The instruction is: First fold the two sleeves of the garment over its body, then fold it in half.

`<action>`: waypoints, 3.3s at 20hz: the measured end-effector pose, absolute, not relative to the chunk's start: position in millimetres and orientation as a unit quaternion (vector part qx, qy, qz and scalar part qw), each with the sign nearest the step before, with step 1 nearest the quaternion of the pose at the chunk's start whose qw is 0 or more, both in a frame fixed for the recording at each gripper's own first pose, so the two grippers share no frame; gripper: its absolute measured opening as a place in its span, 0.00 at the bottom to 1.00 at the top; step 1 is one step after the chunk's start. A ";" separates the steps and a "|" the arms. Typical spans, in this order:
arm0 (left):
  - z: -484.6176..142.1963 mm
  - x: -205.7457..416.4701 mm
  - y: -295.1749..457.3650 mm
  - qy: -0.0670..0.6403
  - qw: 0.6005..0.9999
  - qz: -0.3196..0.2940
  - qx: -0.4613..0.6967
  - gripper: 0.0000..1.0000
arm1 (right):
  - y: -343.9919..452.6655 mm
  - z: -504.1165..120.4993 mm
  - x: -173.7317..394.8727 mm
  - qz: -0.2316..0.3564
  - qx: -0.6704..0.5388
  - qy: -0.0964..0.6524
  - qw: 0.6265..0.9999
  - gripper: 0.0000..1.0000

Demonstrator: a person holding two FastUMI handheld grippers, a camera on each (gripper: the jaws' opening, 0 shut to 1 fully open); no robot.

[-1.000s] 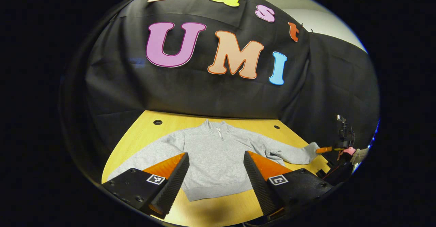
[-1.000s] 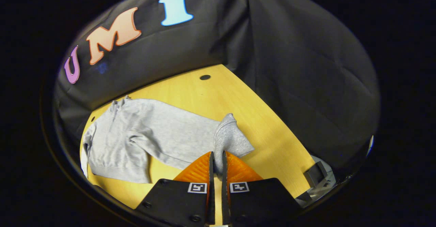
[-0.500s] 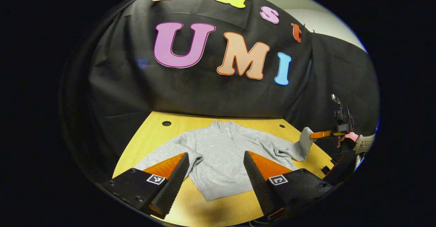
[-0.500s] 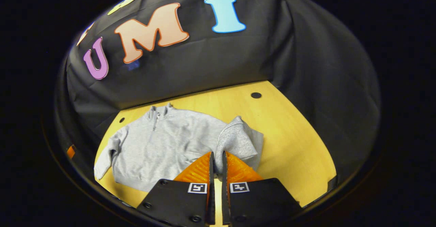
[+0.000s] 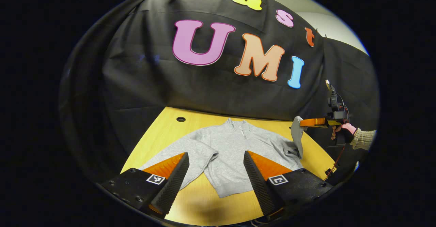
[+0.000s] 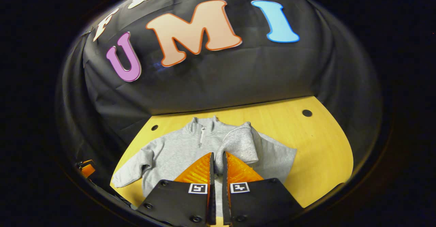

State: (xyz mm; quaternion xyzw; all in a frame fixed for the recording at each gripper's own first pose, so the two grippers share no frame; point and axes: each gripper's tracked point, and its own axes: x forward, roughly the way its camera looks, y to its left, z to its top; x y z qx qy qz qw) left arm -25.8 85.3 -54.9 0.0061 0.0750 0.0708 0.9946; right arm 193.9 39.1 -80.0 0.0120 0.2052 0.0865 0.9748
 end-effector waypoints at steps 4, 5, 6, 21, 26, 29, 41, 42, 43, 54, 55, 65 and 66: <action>-55.1 -32.9 109.5 0.075 0.993 0.095 0.001 0.94 | 111.6 -75.3 214.8 0.135 0.009 0.197 0.971 0.10; -54.3 -34.4 115.3 0.075 0.992 0.101 0.001 0.94 | 129.1 -75.1 218.5 0.145 0.010 0.196 0.970 0.10; -56.0 -37.6 121.3 0.076 0.991 0.106 0.000 0.94 | 146.5 -75.1 223.5 0.156 0.013 0.195 0.968 0.10; -131.8 -106.3 216.6 0.147 0.966 0.212 -0.026 0.94 | 347.9 -159.4 247.0 0.286 -0.089 0.219 0.929 0.10; -170.6 -122.7 250.3 0.172 0.952 0.248 -0.045 0.94 | 371.7 -195.2 247.2 0.304 -0.101 0.230 0.919 0.10; -201.2 -126.2 264.9 0.198 0.946 0.253 -0.048 0.94 | 384.1 -196.7 244.6 0.313 -0.097 0.222 0.919 0.38; -244.6 -124.5 285.0 0.253 0.938 0.237 -0.007 0.95 | 323.1 -157.7 224.8 0.278 -0.122 0.192 0.933 0.98; -247.1 -123.9 285.8 0.253 0.938 0.237 -0.001 0.95 | 310.2 -153.4 219.0 0.271 -0.124 0.190 0.936 0.98; -247.7 -122.2 285.3 0.250 0.939 0.235 0.004 0.94 | 300.1 -147.7 213.8 0.264 -0.123 0.186 0.938 0.98; -249.4 -102.3 271.0 0.238 0.949 0.206 0.017 0.17 | 189.9 -119.7 140.4 0.179 -0.096 0.174 0.964 0.98; -249.7 -102.7 270.2 0.243 0.948 0.205 0.014 0.11 | 184.3 -117.9 136.6 0.173 -0.088 0.175 0.965 0.96; -241.6 -89.7 245.7 0.287 0.942 0.174 -0.003 0.02 | 129.1 -97.9 106.7 0.125 -0.068 0.157 0.977 0.96; -233.8 -86.0 240.5 0.285 0.944 0.167 -0.003 0.02 | 122.4 -96.4 103.6 0.121 -0.066 0.156 0.978 0.98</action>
